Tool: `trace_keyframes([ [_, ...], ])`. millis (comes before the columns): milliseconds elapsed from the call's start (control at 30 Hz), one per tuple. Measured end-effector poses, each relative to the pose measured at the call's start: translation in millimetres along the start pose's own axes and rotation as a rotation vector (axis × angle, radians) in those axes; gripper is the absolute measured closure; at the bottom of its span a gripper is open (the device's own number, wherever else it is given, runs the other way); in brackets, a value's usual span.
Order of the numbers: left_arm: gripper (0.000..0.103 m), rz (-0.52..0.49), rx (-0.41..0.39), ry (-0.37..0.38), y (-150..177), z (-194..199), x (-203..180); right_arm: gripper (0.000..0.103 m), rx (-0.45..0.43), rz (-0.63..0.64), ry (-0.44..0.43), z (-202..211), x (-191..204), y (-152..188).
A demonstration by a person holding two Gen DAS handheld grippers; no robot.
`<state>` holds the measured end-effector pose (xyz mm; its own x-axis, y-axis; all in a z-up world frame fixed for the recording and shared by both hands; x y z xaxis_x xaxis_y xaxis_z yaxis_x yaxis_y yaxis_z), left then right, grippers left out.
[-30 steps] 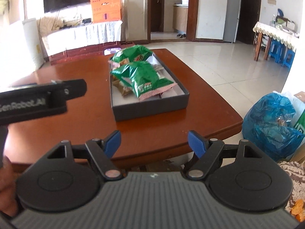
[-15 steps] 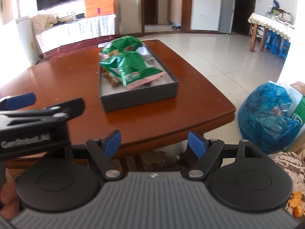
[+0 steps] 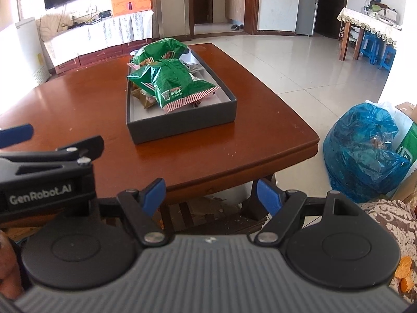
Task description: Organize snacks
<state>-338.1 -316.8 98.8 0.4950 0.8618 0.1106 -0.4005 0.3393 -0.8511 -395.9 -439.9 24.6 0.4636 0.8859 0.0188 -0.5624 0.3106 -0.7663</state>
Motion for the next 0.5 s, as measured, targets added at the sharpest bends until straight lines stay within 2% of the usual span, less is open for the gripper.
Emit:
trace_keyframes([
  [67, 0.0, 0.004, -0.031, -0.045, -1, 3, 0, 0.024, -0.003, 0.001, 0.001, -2, 0, -4],
  [133, 0.0, 0.022, -0.04, -0.042, -2, 5, 2, 0.024, 0.001, -0.002, 0.002, -5, 0, -8],
  [367, 0.0, 0.154, 0.031, 0.062, -2, -4, 23, 0.024, 0.011, 0.068, 0.002, -15, 16, -19],
  [500, 0.0, 0.151, 0.044, 0.087, -1, -7, 26, 0.024, 0.014, 0.084, 0.005, -22, 19, -22],
])
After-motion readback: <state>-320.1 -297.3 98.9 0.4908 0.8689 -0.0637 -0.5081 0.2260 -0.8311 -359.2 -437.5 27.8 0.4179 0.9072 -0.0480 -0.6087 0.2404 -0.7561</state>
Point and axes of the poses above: each gripper's, at about its wrist camera, not at the fingertips, and z roughly against the way its jaws point, x to its left, y to its underside, the point moved 1 cm from there along -z, roughly the way its jaws point
